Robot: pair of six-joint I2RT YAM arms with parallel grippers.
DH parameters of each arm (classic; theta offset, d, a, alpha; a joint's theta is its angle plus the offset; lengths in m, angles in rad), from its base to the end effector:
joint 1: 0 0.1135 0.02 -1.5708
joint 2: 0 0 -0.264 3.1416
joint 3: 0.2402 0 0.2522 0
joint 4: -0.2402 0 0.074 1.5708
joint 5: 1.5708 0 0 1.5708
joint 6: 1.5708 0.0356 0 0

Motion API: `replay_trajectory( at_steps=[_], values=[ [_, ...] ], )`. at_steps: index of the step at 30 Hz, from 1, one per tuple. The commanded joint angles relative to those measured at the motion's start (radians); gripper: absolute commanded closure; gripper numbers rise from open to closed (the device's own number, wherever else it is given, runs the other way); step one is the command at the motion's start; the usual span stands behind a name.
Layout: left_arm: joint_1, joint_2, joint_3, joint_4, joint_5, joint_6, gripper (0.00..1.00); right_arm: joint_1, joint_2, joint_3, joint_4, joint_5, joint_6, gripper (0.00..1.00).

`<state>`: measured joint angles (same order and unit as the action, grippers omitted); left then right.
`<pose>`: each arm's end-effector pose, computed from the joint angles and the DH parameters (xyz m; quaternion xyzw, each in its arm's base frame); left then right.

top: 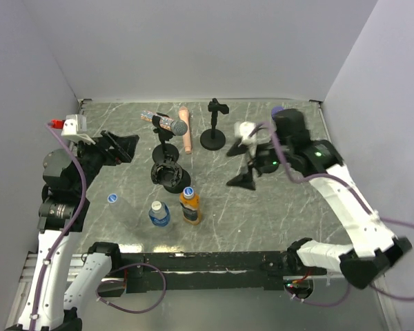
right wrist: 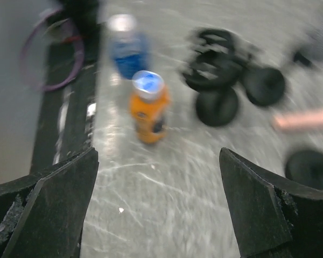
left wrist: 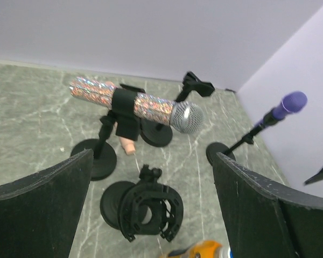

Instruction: Unscrew the bottle caps

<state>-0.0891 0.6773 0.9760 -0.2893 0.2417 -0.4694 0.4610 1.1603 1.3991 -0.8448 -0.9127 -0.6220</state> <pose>0.1380 -0.0209 0.4094 -0.0479 0.7022 -0.2759 0.6545 0.1820 0.1218 0.4173 -0.5851 0.5761 0.3556 0.4465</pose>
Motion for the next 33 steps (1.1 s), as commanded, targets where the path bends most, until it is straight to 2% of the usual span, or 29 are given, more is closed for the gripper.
replay_trajectory(
  at_steps=[1,5,13,18,25,30,33],
  values=[
    [0.002,-0.033,-0.013,-0.022,0.090,-0.020,0.03,0.149,0.113,0.118,-0.216,-0.103,-0.404,0.00],
    [0.002,-0.076,-0.026,-0.034,0.110,-0.014,0.03,0.240,0.202,0.173,-0.215,-0.072,-0.473,0.00],
    [0.002,-0.142,-0.005,-0.091,0.061,0.025,0.03,0.306,0.397,0.308,-0.149,-0.043,-0.341,0.02],
    [0.002,-0.163,-0.016,-0.106,0.060,0.023,0.03,0.341,0.475,0.344,-0.166,0.014,-0.321,0.09],
    [0.002,-0.163,-0.007,-0.117,0.056,0.035,0.03,0.375,0.506,0.319,-0.180,0.061,-0.328,0.18],
    [0.002,-0.166,-0.007,-0.119,0.054,0.040,0.03,0.390,0.547,0.354,-0.241,0.072,-0.346,0.31],
    [0.002,-0.171,-0.010,-0.120,0.054,0.040,0.03,0.393,0.552,0.347,-0.238,0.087,-0.347,0.35]
  ],
)
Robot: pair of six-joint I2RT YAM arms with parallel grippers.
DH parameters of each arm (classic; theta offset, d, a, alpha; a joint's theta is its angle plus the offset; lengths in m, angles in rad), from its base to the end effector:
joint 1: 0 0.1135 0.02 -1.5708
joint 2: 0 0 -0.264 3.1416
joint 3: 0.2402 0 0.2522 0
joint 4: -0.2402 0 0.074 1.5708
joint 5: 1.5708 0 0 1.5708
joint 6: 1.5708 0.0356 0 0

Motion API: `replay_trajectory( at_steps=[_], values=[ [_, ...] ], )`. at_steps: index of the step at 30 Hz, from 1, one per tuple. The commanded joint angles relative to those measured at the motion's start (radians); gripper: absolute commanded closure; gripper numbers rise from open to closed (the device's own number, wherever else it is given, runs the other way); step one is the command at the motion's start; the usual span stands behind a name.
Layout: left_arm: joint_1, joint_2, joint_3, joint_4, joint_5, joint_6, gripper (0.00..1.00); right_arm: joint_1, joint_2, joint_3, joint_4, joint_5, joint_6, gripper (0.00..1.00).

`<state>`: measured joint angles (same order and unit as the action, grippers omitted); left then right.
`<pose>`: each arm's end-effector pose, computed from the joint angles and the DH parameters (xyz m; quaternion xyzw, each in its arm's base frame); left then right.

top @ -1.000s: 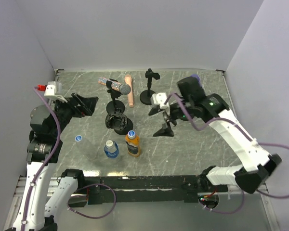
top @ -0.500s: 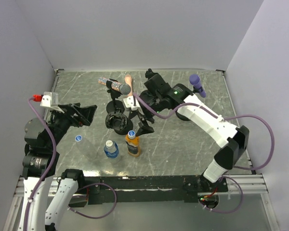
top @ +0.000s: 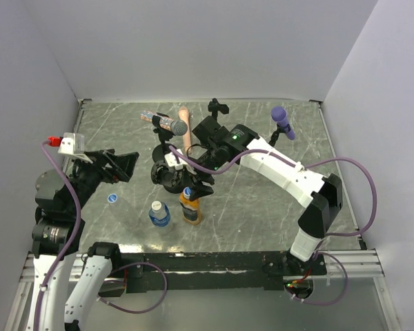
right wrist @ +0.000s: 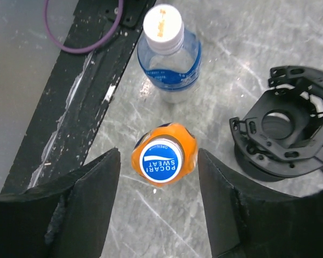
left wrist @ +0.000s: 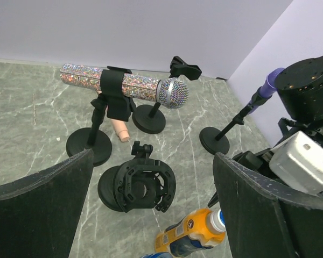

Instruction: Unscrew the bottle caps

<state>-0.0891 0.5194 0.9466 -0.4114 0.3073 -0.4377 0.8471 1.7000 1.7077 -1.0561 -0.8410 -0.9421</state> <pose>0.0955 -0.0193 0.4023 -0.0128 0.7016 -0.2870 0.6520 0.2101 0.2778 0.3525 -0.7538 0.4697 0.3827 0.2542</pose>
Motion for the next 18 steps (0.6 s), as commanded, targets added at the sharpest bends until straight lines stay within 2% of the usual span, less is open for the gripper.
replay_trajectory(
  at_steps=[1,5,8,18],
  values=[
    [0.002,-0.012,0.020,0.000,-0.010,0.008,0.03,0.007,0.010,0.032,-0.021,0.019,-0.024,0.35],
    [0.002,-0.013,0.021,-0.001,-0.010,0.010,0.03,0.009,0.012,0.035,-0.013,0.026,-0.014,0.41],
    [0.002,-0.015,0.024,-0.004,-0.007,0.008,0.03,0.009,0.018,0.044,-0.018,0.023,-0.007,0.48],
    [0.000,-0.012,0.023,-0.004,0.026,0.011,0.03,0.020,0.013,0.018,0.007,0.040,0.006,0.54]
  ],
)
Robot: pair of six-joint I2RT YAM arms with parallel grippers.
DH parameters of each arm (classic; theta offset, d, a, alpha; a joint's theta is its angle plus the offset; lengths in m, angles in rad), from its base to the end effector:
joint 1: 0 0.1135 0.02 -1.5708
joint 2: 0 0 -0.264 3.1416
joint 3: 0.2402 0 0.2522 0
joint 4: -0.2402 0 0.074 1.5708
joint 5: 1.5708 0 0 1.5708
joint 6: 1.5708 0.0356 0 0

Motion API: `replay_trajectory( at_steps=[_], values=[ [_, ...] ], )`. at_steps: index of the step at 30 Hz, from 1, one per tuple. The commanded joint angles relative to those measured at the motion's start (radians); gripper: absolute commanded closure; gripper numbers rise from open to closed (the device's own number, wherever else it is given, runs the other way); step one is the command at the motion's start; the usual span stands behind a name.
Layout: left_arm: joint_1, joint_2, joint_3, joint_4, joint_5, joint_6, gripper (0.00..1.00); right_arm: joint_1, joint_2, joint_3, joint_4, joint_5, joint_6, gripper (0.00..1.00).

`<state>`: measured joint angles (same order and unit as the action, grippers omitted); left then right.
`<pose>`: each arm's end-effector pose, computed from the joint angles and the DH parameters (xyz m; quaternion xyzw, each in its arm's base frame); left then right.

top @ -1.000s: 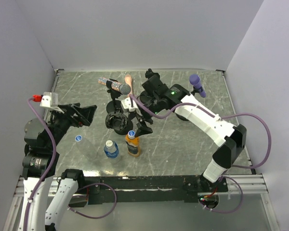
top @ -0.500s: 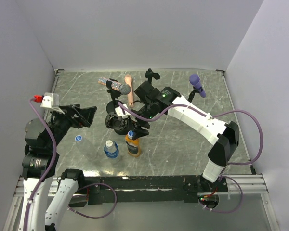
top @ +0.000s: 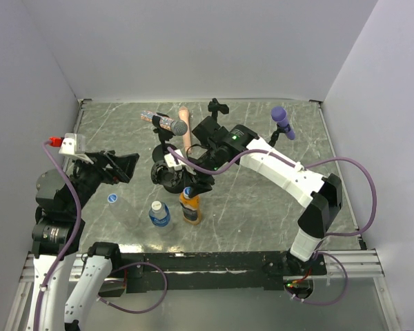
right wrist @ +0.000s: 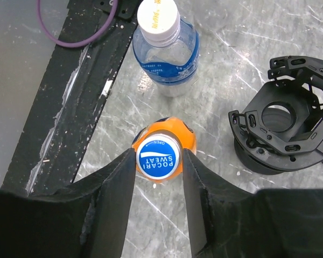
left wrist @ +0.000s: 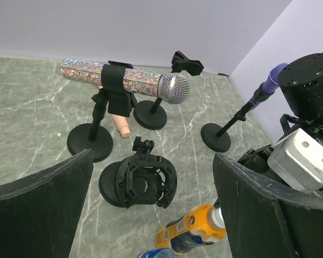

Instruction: Unscrew the bottle caps

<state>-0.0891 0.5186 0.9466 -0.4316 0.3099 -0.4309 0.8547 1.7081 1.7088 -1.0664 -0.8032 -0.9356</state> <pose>0.0952 -0.0194 0.4002 -0.0117 0.7082 -0.2849 0.6458 0.2097 0.2800 0.3488 -0.7565 0.4812 0.3689 0.2451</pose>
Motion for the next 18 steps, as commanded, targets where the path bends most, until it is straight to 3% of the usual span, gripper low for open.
replay_trajectory(
  at_steps=[1,4,11,15,18],
  values=[
    [0.002,-0.009,0.023,0.016,0.026,0.004,0.03,0.012,0.005,0.014,0.019,0.004,0.001,0.55],
    [0.002,-0.009,0.024,0.017,0.038,0.006,0.03,0.014,0.005,0.012,0.022,0.006,0.001,0.60],
    [0.002,-0.006,0.014,0.025,0.098,0.018,0.03,0.012,-0.013,0.003,0.033,-0.008,0.032,0.91],
    [-0.014,0.009,-0.005,0.085,0.253,0.023,0.03,-0.055,-0.065,0.037,0.008,-0.111,0.125,0.96],
    [-0.041,0.038,-0.061,0.253,0.465,-0.044,0.04,-0.172,-0.132,0.043,0.012,-0.213,0.225,0.96]
  ],
)
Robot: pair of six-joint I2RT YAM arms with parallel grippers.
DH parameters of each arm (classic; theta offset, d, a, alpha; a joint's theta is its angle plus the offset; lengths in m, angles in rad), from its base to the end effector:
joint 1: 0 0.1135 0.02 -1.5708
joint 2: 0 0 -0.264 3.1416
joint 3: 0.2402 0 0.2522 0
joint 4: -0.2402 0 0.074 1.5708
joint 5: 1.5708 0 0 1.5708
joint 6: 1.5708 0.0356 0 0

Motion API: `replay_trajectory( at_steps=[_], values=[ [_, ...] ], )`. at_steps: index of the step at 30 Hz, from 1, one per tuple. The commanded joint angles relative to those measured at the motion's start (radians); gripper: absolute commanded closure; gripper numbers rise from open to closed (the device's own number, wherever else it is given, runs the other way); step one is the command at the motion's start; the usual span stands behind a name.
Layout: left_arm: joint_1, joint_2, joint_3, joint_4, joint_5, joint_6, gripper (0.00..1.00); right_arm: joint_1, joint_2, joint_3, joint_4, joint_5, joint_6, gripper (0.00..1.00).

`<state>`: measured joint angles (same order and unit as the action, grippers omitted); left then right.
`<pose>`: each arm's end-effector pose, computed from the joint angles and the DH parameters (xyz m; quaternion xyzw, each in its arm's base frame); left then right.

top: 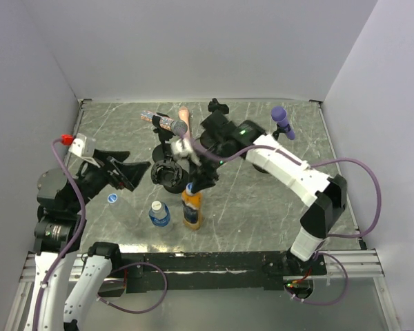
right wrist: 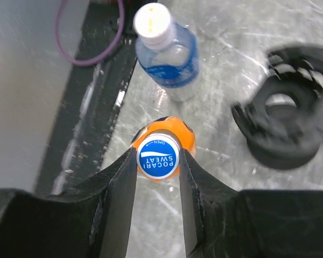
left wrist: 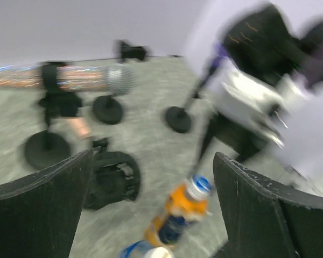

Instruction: Unscrew the bottle caps

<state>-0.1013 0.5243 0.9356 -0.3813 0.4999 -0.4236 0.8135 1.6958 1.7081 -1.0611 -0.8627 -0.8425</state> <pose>0.0950 -0.0268 0.4017 0.0669 0.6945 -0.3468 0.6268 0.2177 0.2697 0.3542 -0.7194 0.5141 0.4005 0.2402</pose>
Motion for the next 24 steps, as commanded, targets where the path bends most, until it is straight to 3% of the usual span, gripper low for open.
replay_trajectory(
  at_steps=[1,5,8,16,24],
  values=[
    [-0.041,0.048,-0.076,0.293,0.339,-0.085,0.03,-0.170,-0.143,0.036,0.022,-0.185,0.187,0.96],
    [-0.133,0.111,-0.138,0.571,0.408,-0.150,0.04,-0.310,-0.267,-0.051,0.128,-0.242,0.383,0.97],
    [-0.289,0.175,-0.123,0.616,0.314,-0.052,0.03,-0.399,-0.359,-0.128,0.266,-0.237,0.552,0.96],
    [-0.820,0.400,-0.012,0.464,-0.366,0.331,0.03,-0.530,-0.485,-0.222,0.409,-0.156,0.883,0.97],
    [-1.035,0.603,0.029,0.518,-0.855,0.479,0.03,-0.586,-0.538,-0.311,0.503,-0.159,1.036,1.00]
  ],
)
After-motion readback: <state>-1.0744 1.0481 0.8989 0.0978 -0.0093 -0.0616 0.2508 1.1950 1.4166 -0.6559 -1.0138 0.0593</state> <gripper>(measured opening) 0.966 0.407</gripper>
